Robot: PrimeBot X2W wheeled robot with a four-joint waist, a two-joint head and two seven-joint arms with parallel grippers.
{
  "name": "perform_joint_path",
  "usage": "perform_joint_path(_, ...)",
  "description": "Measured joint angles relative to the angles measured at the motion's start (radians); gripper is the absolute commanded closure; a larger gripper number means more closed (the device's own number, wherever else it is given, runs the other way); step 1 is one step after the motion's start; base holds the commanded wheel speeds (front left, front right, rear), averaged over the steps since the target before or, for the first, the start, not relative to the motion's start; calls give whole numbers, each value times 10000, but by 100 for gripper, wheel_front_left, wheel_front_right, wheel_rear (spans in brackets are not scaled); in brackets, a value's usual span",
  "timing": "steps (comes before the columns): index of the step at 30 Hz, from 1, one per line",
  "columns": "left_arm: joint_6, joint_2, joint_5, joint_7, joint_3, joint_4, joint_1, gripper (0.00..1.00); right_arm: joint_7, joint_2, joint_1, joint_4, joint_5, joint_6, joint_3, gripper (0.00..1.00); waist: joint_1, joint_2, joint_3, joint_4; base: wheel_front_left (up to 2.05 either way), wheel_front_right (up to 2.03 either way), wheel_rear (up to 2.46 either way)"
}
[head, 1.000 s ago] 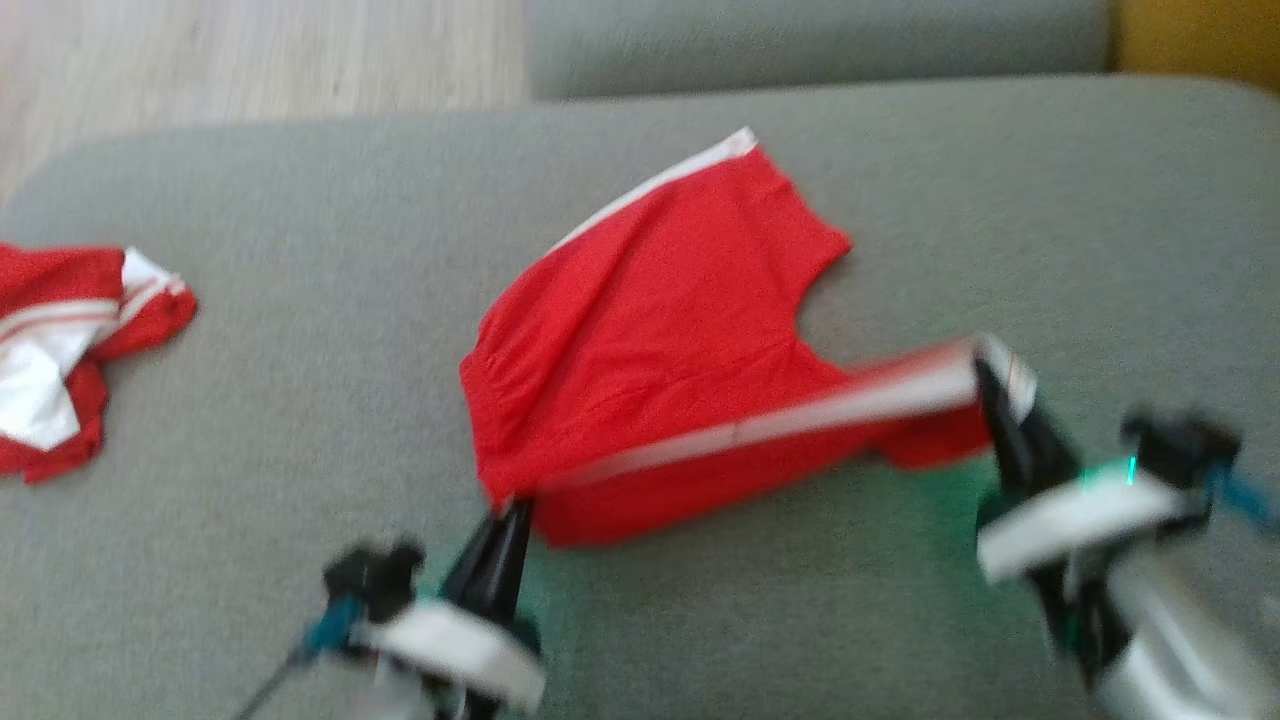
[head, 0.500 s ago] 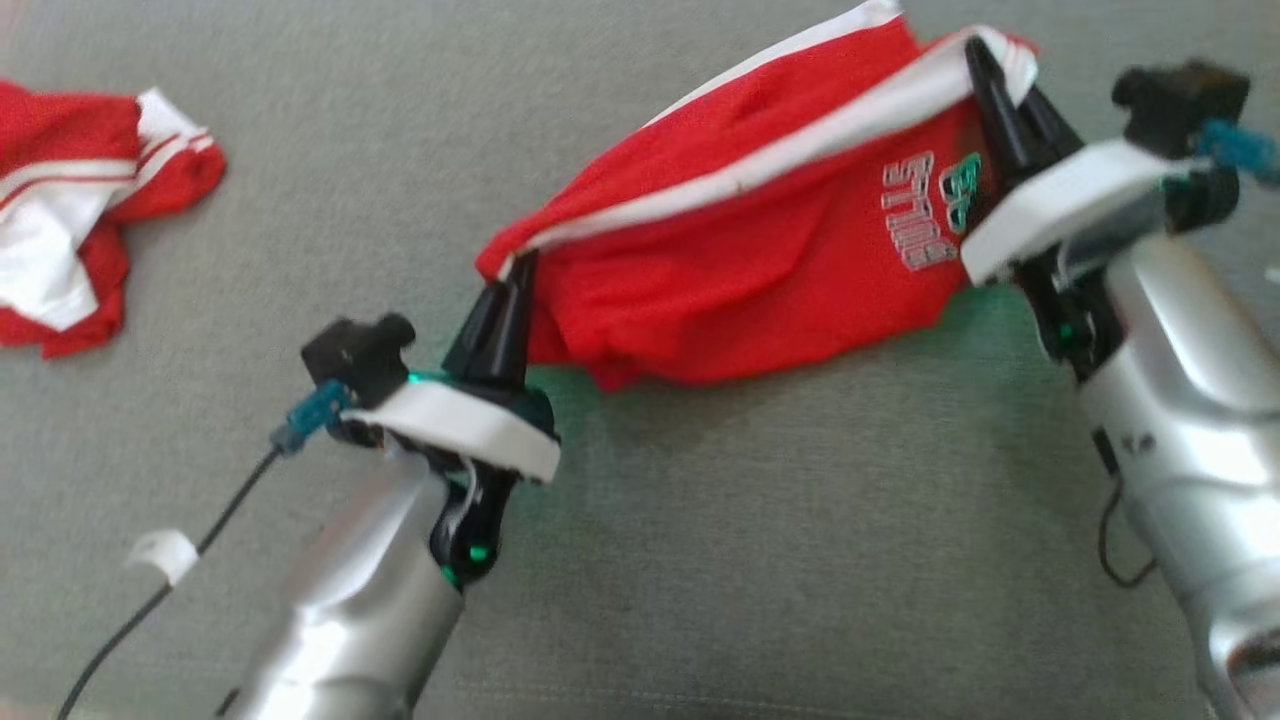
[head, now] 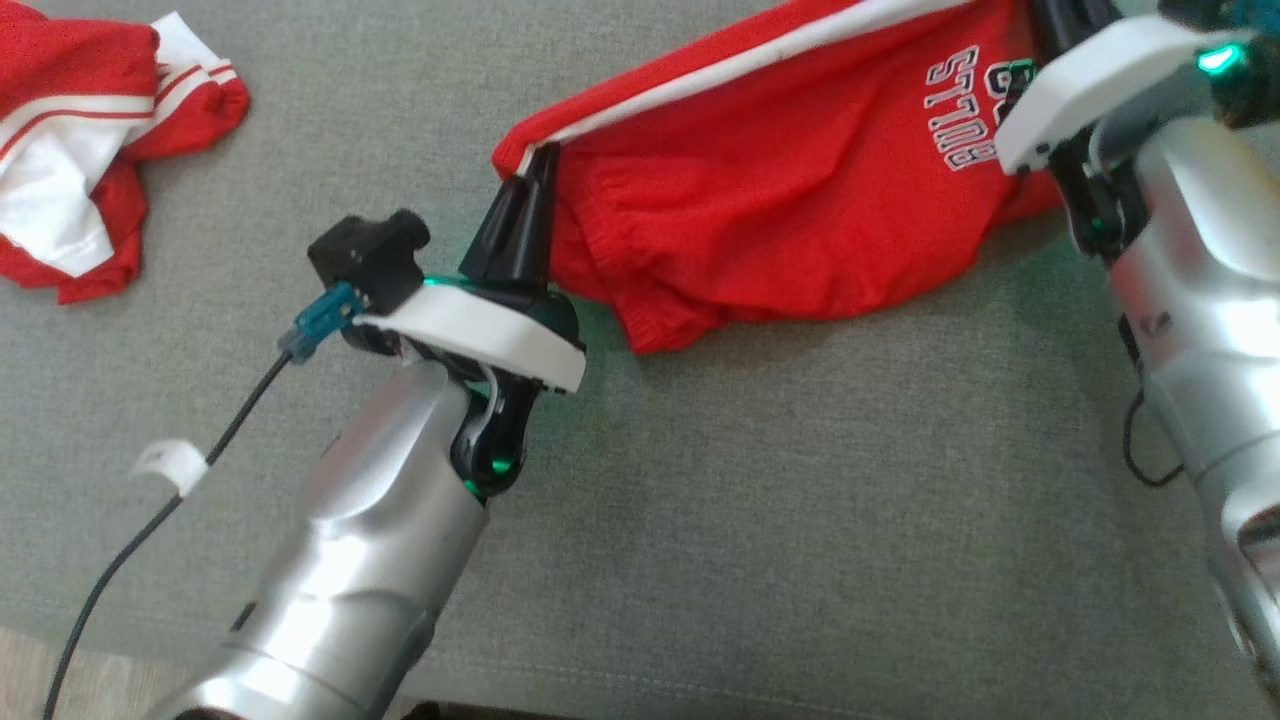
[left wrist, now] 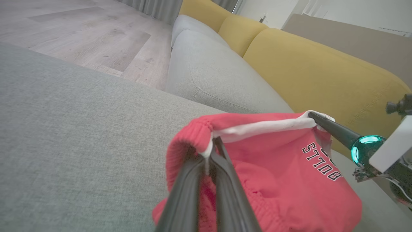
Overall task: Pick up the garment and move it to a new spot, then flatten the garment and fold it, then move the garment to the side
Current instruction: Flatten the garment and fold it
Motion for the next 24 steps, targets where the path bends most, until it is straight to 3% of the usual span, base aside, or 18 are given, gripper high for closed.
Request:
perform_joint_path(2, 0, -40, 0, 0, -33, 174, -198, 100, -63, 71, -318, 334, -144, 0, 48, 100, 0, 0, 101, 21, 0, 0, 0)
perform_joint_path(3, 0, -50, -2, 0, -33, 244, -279, 100, -100, 140, -466, 495, -215, 0, 73, 85, 0, 0, 154, 23, 0, 0, 0)
perform_joint_path(4, 0, -52, -8, 0, -33, 272, -339, 100, -132, 217, -595, 635, -278, 0, 88, 85, 0, 0, 210, 21, 0, 0, 0)
perform_joint_path(5, 0, -59, -52, 0, -44, 337, -412, 98, -205, 301, -718, 809, -326, 0, 82, 0, 1, 0, 256, 19, 0, 0, 0)
perform_joint_path(6, 0, -67, -56, 0, -46, 380, -455, 98, -215, 384, -807, 984, -345, 0, 86, 0, 1, 0, 286, 13, 0, 0, 0)
perform_joint_path(7, 0, -73, -54, 0, -59, 426, -467, 52, -230, 454, -859, 1135, -347, 0, 94, 0, 2, 0, 297, 4, 0, 0, 0)
perform_joint_path(8, 0, -88, -54, 0, -81, 512, -460, 0, -314, 510, -858, 1256, -355, 0, 125, 0, 1, 0, 294, -4, 0, 0, 0)
perform_joint_path(16, 0, -161, 443, 0, 136, 1110, -174, 0, -604, 456, -848, 2067, -642, 0, 299, 0, -1, 0, 52, -58, 0, 0, 0)
perform_joint_path(24, 198, -165, 2025, 0, 1726, 895, 760, 0, -809, -98, -753, 2523, -1313, 0, 550, 0, -1, 0, -205, -86, 0, 0, 0)
